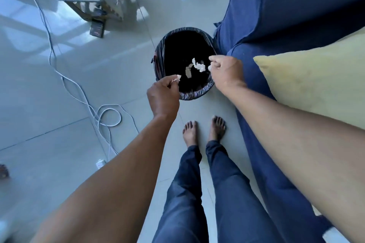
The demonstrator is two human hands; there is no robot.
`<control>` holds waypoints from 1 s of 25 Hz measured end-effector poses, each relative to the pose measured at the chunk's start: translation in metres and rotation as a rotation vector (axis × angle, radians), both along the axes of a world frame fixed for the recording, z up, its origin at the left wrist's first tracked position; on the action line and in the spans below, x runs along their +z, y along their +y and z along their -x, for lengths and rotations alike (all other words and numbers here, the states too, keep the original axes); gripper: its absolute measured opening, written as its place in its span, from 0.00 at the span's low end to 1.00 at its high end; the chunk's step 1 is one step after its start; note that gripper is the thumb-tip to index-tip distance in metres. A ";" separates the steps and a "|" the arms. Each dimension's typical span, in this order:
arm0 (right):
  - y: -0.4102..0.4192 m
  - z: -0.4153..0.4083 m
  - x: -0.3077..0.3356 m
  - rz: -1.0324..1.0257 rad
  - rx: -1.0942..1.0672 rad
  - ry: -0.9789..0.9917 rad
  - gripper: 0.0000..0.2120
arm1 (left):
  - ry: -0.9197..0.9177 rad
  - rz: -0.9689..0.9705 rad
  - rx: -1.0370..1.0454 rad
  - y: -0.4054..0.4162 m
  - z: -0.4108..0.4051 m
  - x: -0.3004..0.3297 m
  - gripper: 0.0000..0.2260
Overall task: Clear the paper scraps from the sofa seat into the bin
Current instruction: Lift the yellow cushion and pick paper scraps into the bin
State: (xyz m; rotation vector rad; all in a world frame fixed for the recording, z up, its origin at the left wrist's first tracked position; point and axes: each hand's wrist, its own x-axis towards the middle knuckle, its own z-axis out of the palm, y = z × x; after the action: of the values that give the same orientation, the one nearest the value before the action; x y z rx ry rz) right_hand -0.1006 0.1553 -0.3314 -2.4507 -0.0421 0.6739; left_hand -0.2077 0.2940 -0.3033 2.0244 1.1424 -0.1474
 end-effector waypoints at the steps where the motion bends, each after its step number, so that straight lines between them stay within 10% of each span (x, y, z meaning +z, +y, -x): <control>1: 0.000 -0.001 -0.006 0.010 0.003 -0.002 0.14 | 0.001 0.003 -0.006 0.001 -0.006 -0.007 0.09; 13: -0.042 0.035 0.042 -0.115 -0.151 -0.085 0.16 | 0.075 0.092 -0.093 0.001 -0.021 0.019 0.12; 25: -0.152 0.071 0.154 0.038 -0.405 -0.348 0.18 | -0.193 0.005 -0.714 -0.125 -0.034 0.134 0.16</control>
State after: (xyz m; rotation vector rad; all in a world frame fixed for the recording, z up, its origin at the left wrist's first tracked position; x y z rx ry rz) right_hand -0.1718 0.0035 -0.1770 -2.4770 0.3241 0.0718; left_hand -0.1734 0.1693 -0.1695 2.3000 0.2642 -0.2998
